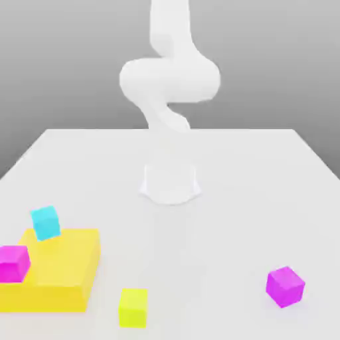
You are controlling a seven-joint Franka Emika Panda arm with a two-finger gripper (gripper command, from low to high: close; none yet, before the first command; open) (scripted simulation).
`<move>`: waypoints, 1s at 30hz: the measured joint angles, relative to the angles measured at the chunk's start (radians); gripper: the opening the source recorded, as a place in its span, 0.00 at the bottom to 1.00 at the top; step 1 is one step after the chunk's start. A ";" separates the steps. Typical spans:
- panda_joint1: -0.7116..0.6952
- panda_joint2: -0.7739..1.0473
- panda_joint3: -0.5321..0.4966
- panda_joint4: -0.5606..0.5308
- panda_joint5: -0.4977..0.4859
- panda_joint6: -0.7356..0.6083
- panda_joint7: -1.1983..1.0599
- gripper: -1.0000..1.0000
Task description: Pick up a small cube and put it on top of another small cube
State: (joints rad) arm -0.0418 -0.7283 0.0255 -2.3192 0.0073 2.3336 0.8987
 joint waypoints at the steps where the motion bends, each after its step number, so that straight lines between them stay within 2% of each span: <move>1: -0.018 0.031 0.011 -0.008 0.002 0.014 0.043 0.50; 17: -0.239 0.488 0.161 -0.130 -0.032 0.227 0.734 0.50; 24: -0.289 0.691 0.176 -0.183 -0.082 0.320 1.059 0.50; 30: -0.283 0.862 0.145 -0.229 -0.100 0.399 1.320 0.50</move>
State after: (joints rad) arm -0.3249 0.1341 0.1700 -2.5477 -0.0926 2.7323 2.2187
